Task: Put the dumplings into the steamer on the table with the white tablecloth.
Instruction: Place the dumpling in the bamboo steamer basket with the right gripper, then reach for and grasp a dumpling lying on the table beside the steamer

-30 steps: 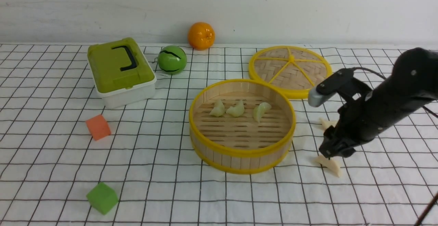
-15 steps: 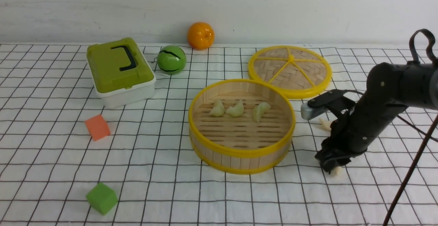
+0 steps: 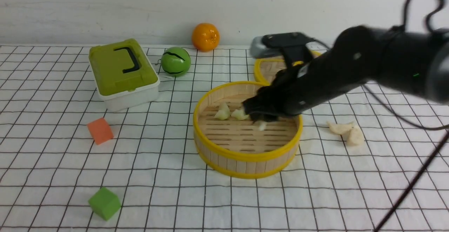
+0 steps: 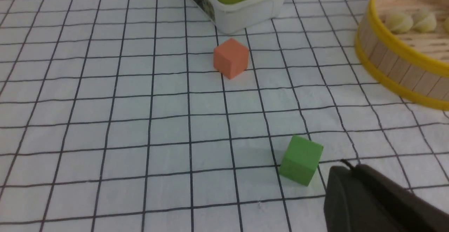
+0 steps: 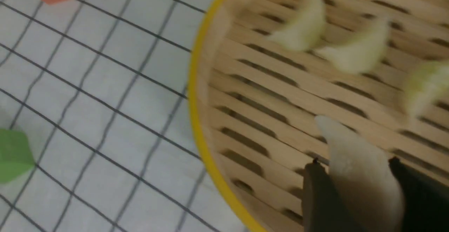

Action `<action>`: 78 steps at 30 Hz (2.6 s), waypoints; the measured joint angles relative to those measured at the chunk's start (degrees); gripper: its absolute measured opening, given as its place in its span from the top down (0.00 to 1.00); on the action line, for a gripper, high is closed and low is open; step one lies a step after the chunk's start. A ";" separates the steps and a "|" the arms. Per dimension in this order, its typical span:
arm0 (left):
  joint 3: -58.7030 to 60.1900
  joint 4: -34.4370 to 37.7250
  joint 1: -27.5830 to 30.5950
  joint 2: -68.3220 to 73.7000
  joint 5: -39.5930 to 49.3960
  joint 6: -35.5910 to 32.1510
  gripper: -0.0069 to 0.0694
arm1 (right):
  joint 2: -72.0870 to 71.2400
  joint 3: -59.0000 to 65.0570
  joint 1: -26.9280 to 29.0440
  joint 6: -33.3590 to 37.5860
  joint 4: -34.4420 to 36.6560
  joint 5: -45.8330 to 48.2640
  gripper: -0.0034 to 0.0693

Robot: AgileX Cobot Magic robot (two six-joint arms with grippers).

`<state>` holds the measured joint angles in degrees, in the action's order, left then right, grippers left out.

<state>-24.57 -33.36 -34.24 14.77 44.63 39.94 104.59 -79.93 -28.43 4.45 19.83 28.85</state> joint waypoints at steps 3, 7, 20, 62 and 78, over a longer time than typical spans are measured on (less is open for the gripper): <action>0.00 -0.11 0.00 -1.51 0.55 0.97 0.93 | 7.60 -2.10 -3.59 -4.45 -1.92 -4.66 0.63; 0.00 -0.22 0.00 -2.24 0.62 1.19 0.93 | 14.42 -6.25 -4.05 -5.97 -2.99 -5.08 0.63; 0.00 -0.53 0.00 -2.59 0.77 1.26 0.93 | 17.01 -11.19 -4.10 -8.30 -3.66 -2.55 0.36; 5.13 -4.01 0.00 -2.59 -6.92 1.26 0.92 | 15.85 -11.11 23.35 -8.11 -16.36 20.44 0.70; 5.13 -4.05 0.00 -2.59 -6.87 1.26 0.92 | 16.42 -11.28 23.35 -10.23 -16.37 20.59 0.46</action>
<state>-19.44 -37.41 -34.24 12.18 37.76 41.20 121.00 -91.21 -5.08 -5.78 3.46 49.44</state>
